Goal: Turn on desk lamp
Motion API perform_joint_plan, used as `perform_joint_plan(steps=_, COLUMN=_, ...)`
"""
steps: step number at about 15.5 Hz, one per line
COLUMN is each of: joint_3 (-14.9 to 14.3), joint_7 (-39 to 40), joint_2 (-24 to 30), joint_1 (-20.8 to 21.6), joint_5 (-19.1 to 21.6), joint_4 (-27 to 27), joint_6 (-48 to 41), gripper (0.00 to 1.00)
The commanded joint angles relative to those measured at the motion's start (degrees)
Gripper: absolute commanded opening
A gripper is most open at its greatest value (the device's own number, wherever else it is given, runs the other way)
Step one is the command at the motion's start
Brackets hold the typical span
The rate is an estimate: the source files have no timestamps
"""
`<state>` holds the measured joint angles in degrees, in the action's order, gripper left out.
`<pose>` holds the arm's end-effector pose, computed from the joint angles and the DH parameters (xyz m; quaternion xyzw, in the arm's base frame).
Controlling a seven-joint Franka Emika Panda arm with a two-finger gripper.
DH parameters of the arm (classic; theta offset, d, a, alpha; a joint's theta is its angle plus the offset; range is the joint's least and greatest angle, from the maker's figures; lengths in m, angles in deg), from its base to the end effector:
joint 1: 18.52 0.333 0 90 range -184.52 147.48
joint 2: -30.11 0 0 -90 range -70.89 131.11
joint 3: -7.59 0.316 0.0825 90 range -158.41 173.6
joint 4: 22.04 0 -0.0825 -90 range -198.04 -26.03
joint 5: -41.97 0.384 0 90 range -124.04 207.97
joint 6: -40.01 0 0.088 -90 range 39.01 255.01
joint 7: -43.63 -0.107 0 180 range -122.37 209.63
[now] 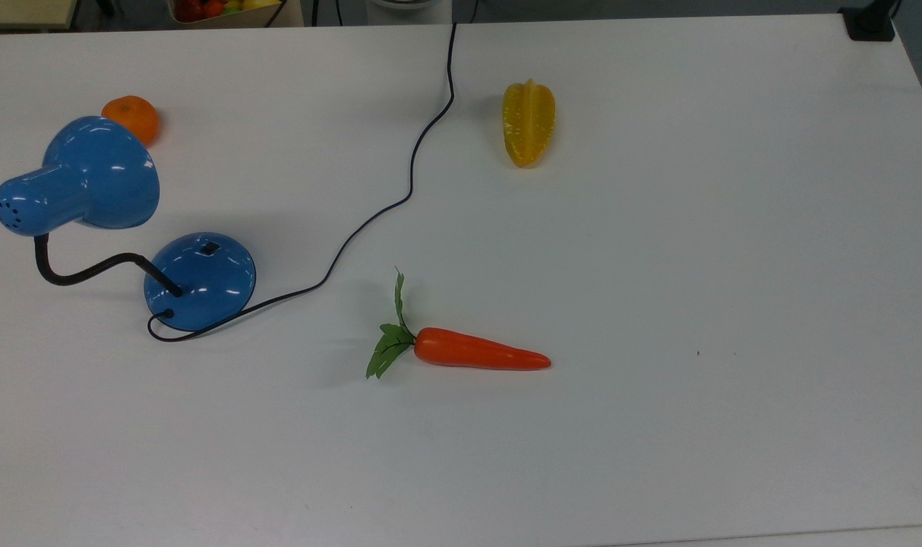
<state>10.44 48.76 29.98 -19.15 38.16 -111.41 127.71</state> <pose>0.5509 0.0140 0.6252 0.9973 0.0632 -0.0165 0.0328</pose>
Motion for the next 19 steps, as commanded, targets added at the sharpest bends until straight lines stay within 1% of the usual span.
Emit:
perform_joint_plan(steps=1, joint_3=-0.12, joint_7=0.67, joint_2=0.58, joint_1=0.8, joint_5=-1.03, joint_4=-0.89, joint_6=-1.4, gripper=1.0)
perform_joint_plan(steps=7, joint_3=-0.12, joint_7=1.19, joint_2=0.48, joint_1=0.72, joint_5=-1.03, joint_4=-0.89, joint_6=-1.39, gripper=1.0)
perform_joint_plan(steps=8, joint_3=-0.04, joint_7=1.28, joint_2=0.48, joint_1=0.55, joint_5=-1.03, joint_4=-0.89, joint_6=-1.39, gripper=0.95)
perform_joint_plan(steps=10, joint_3=-0.04, joint_7=1.37, joint_2=0.4, joint_1=0.54, joint_5=-1.03, joint_4=-0.98, joint_6=-1.13, gripper=0.75)
perform_joint_plan(steps=11, joint_3=-0.12, joint_7=1.37, joint_2=0.4, joint_1=0.54, joint_5=-0.94, joint_4=-0.98, joint_6=-1.13, gripper=0.63)
perform_joint_plan(steps=14, joint_3=-0.04, joint_7=1.37, joint_2=0.4, joint_1=0.46, joint_5=-0.94, joint_4=-0.98, joint_6=-1.13, gripper=0.21)
perform_joint_plan(steps=15, joint_3=-0.04, joint_7=1.28, joint_2=0.4, joint_1=0.37, joint_5=-0.94, joint_4=-0.98, joint_6=-1.04, gripper=0.09)
perform_joint_plan(steps=16, joint_3=-0.04, joint_7=1.37, joint_2=0.4, joint_1=0.46, joint_5=-0.94, joint_4=-0.98, joint_6=-0.96, gripper=0.0)
perform_joint_plan(steps=19, joint_3=-0.04, joint_7=1.37, joint_2=0.4, joint_1=0.46, joint_5=-0.94, joint_4=-0.98, joint_6=-0.87, gripper=0.0)
